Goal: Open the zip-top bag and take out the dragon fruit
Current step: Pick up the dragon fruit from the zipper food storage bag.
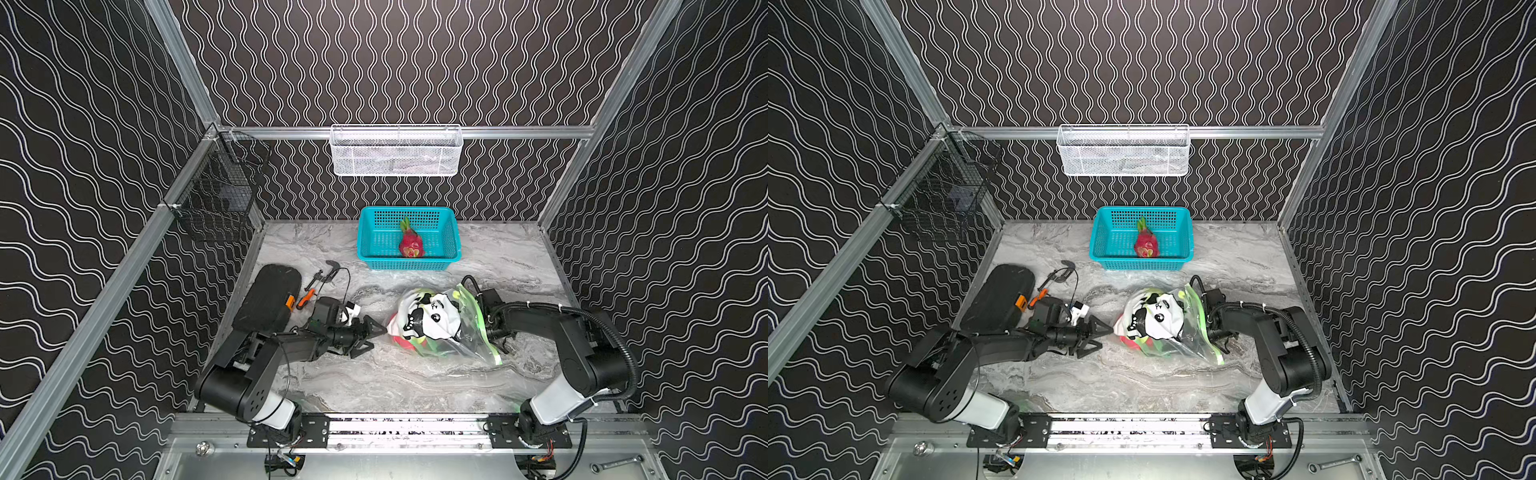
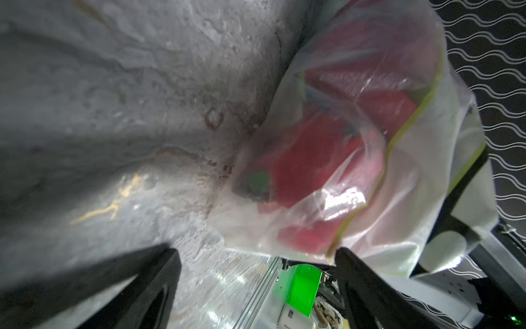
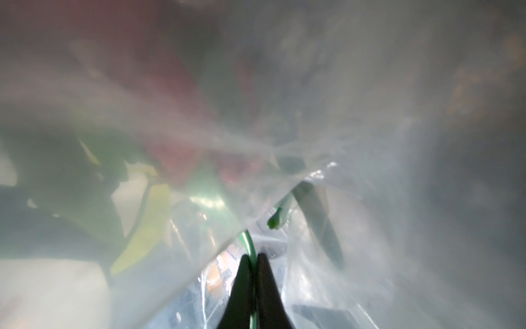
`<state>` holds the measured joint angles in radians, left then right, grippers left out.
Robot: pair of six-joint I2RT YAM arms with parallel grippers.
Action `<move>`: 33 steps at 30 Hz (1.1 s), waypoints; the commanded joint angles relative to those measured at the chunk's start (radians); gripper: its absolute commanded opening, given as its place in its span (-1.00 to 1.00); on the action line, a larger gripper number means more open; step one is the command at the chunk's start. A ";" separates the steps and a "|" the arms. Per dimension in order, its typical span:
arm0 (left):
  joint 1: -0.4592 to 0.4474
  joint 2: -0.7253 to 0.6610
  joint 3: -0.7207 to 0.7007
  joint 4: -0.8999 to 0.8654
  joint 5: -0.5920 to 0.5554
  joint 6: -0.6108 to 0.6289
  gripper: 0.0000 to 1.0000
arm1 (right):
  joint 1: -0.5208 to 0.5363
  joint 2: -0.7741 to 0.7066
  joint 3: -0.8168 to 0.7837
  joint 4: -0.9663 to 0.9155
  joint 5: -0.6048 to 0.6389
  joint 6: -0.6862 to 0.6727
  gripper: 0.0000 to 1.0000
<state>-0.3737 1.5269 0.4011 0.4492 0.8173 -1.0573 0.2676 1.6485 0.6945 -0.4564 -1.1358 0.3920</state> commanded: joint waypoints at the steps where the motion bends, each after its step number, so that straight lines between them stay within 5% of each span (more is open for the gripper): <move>1: -0.010 0.042 -0.016 0.229 -0.060 -0.149 0.83 | -0.001 0.005 0.004 -0.016 -0.015 -0.015 -1.00; 7: -0.052 0.185 -0.011 0.457 -0.129 -0.274 0.64 | 0.002 -0.002 0.001 -0.005 -0.027 -0.009 -1.00; 12: -0.067 0.215 0.030 0.452 -0.152 -0.276 -0.23 | 0.001 -0.010 -0.005 -0.002 -0.027 -0.005 -1.00; 19: -0.063 0.160 0.072 0.320 -0.146 -0.208 -1.00 | 0.001 -0.012 -0.001 -0.002 -0.027 -0.005 -1.00; 26: -0.024 0.123 0.095 0.250 -0.126 -0.172 -1.00 | -0.006 -0.066 -0.004 0.025 -0.057 0.033 -1.00; 33: 0.140 0.024 0.102 0.049 -0.047 -0.052 -1.00 | -0.071 -0.216 -0.028 0.089 -0.120 0.135 -1.00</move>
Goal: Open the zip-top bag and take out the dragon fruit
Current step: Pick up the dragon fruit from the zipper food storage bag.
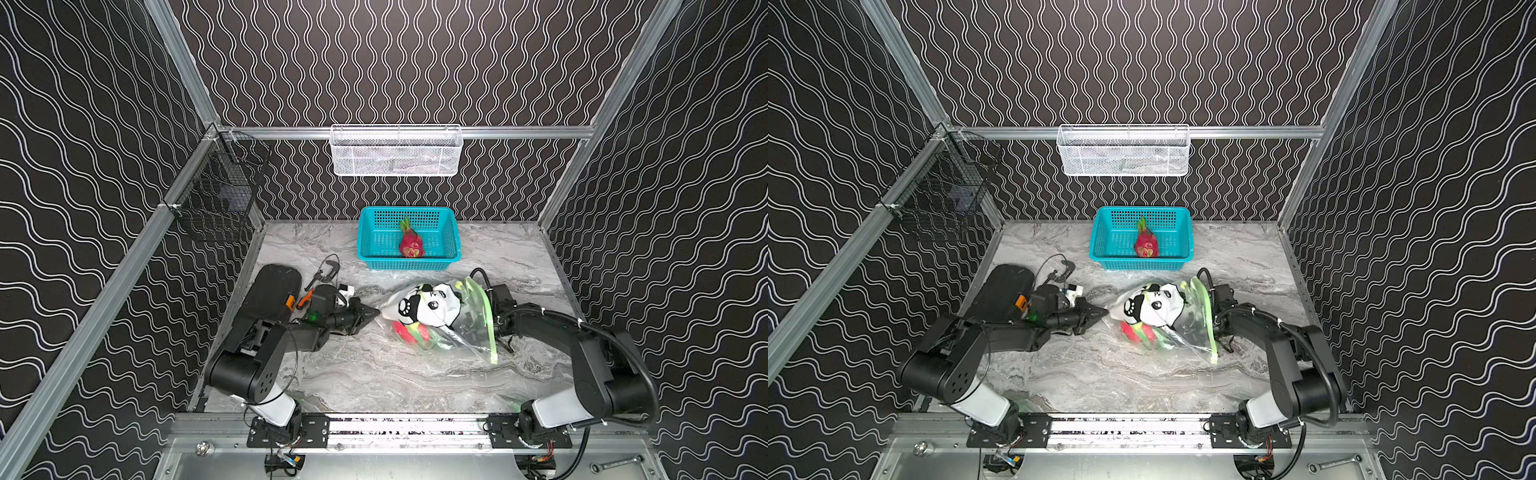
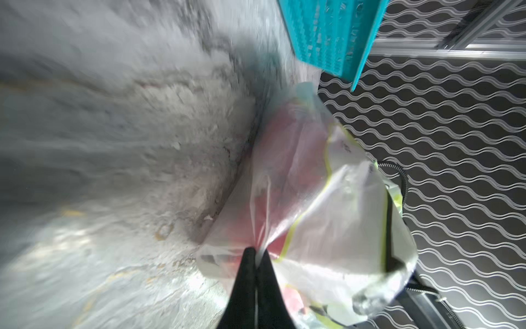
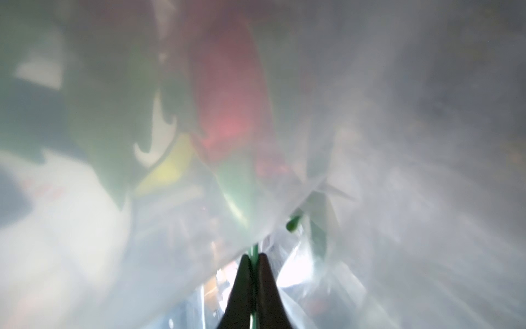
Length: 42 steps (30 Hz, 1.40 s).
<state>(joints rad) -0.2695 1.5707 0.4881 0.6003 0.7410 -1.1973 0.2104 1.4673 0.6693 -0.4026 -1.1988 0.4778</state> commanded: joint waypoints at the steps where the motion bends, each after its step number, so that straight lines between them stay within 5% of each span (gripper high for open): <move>1: 0.051 -0.028 0.026 -0.140 0.040 0.114 -1.00 | -0.017 -0.046 0.001 0.032 -0.058 0.054 -1.00; 16: 0.332 -0.133 0.081 -0.496 0.079 0.344 -1.00 | -0.053 -0.218 0.076 0.046 -0.054 0.204 -1.00; 32: 0.487 -0.186 0.010 -0.397 0.017 0.195 -1.00 | -0.063 -0.376 0.152 -0.303 -0.009 0.104 -1.00; 42: 0.507 -0.194 0.021 -0.448 0.010 0.236 -1.00 | -0.171 -0.387 0.461 -0.536 0.081 0.031 -1.00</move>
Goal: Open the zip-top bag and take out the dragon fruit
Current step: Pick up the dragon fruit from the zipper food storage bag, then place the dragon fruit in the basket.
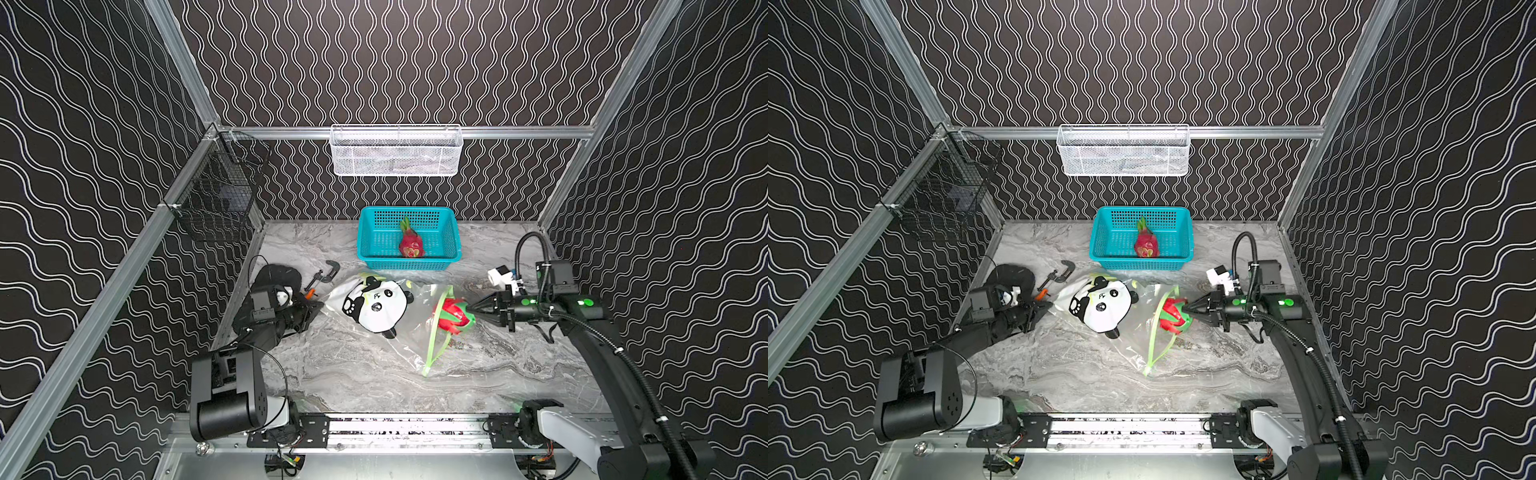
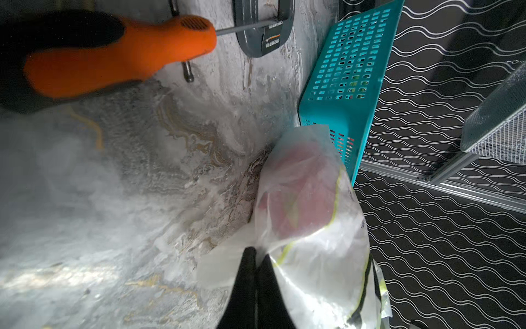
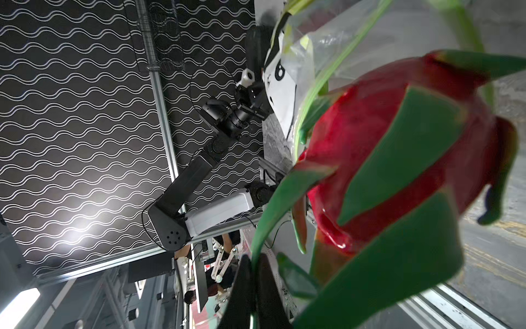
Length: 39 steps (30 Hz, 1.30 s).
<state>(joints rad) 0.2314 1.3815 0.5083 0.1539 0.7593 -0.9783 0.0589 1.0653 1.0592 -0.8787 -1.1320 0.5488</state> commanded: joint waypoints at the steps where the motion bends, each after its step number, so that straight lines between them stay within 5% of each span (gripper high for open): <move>1: 0.006 -0.006 0.007 -0.023 -0.013 0.038 -1.00 | -0.029 0.035 0.120 -0.059 0.019 -0.032 -1.00; 11: -0.002 -0.004 0.025 -0.073 -0.013 0.082 -1.00 | -0.041 0.427 0.713 0.140 0.028 0.142 -1.00; 18: -0.043 -0.013 0.016 -0.063 -0.002 0.085 -1.00 | 0.002 0.747 0.854 0.357 0.008 0.213 -1.00; 25: -0.071 0.003 0.035 -0.073 0.030 0.113 -1.00 | 0.003 1.136 1.167 0.361 0.075 0.199 -1.00; 37: -0.092 0.062 0.086 -0.079 0.060 0.141 -1.00 | 0.014 1.306 1.115 0.420 0.127 0.196 -1.00; 39: -0.091 0.069 0.090 -0.080 0.060 0.144 -1.00 | 0.017 1.302 1.101 0.437 0.131 0.206 -0.74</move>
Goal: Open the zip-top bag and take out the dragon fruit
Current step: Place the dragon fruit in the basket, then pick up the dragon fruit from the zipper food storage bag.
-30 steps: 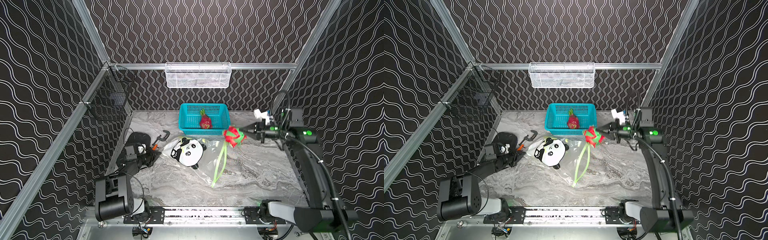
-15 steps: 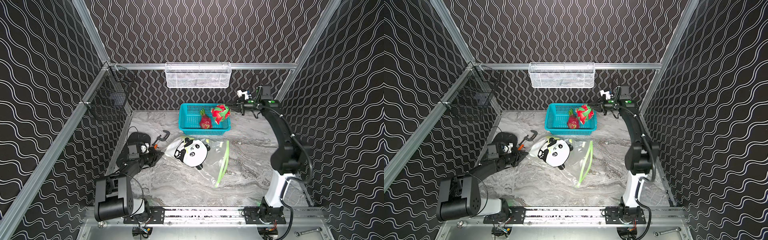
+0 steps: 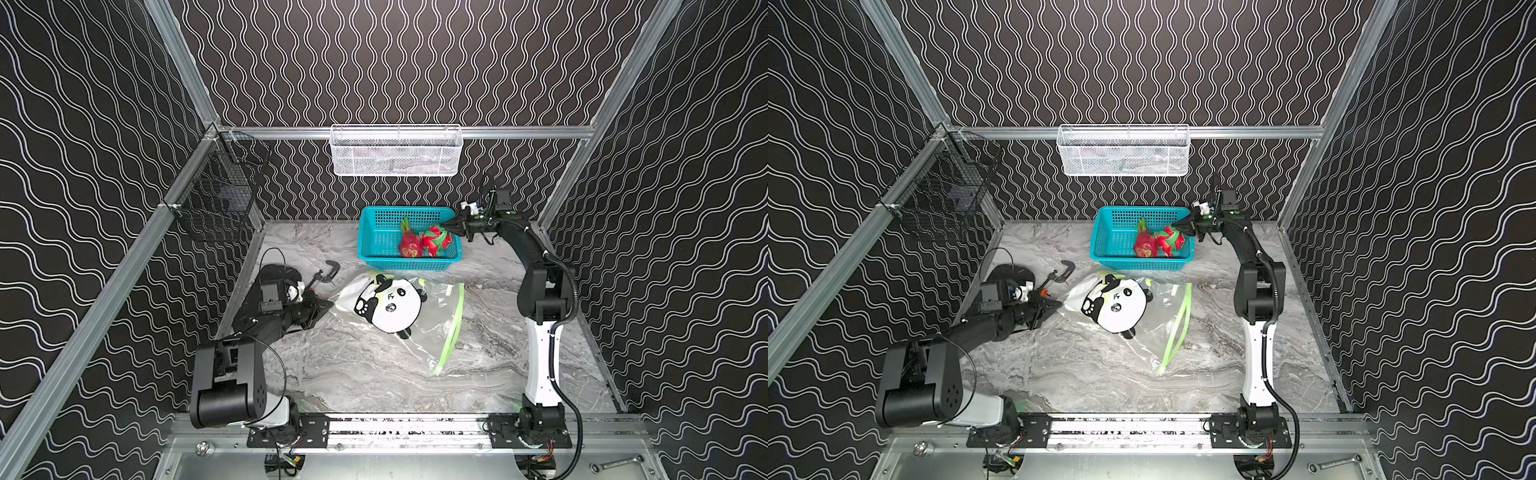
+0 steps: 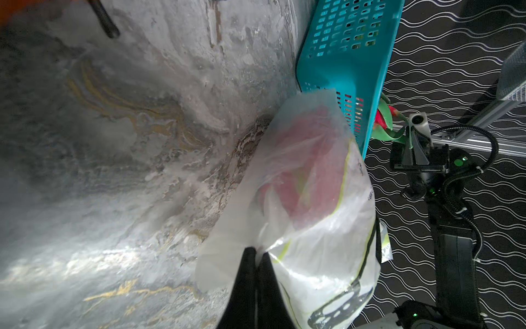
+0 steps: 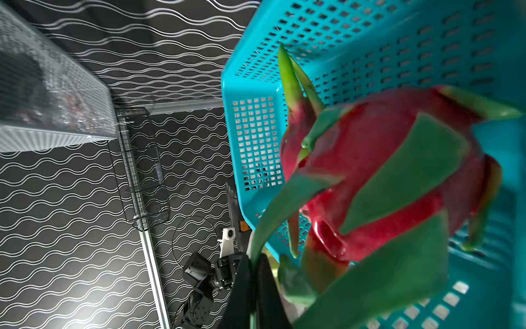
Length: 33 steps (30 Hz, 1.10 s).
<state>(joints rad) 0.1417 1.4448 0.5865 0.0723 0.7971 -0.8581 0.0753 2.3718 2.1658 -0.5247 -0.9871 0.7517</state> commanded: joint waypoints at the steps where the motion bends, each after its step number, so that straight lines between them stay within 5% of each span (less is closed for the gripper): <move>1: -0.004 0.010 0.013 0.004 0.024 0.022 -1.00 | 0.001 -0.007 -0.008 0.084 -0.012 0.003 -0.50; 3: -0.005 0.022 0.016 0.012 0.026 0.014 -1.00 | 0.001 -0.010 -0.008 0.078 -0.006 0.000 -0.06; 5: -0.007 0.032 0.022 0.014 0.028 0.011 -1.00 | 0.001 -0.016 -0.005 0.069 -0.004 -0.012 0.97; 19: -0.015 0.028 0.038 -0.001 0.031 0.013 -1.00 | -0.029 -0.151 0.075 -0.147 0.204 -0.152 0.99; 22: -0.015 0.022 0.039 -0.006 0.030 0.016 -1.00 | -0.036 -0.231 0.070 -0.244 0.388 -0.221 0.99; 25: -0.016 0.016 0.039 -0.011 0.028 0.020 -1.00 | -0.044 -0.339 0.030 -0.358 0.711 -0.265 0.99; 28: -0.015 0.007 0.040 -0.015 0.027 0.021 -1.00 | -0.063 -0.533 -0.190 -0.331 1.009 -0.219 0.99; 33: -0.016 -0.011 0.038 -0.030 0.024 0.029 -1.00 | -0.160 -0.842 -0.660 -0.188 0.731 -0.195 0.86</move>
<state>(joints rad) 0.1261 1.4425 0.6189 0.0502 0.8158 -0.8570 -0.0700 1.6032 1.6180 -0.7414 -0.2077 0.5362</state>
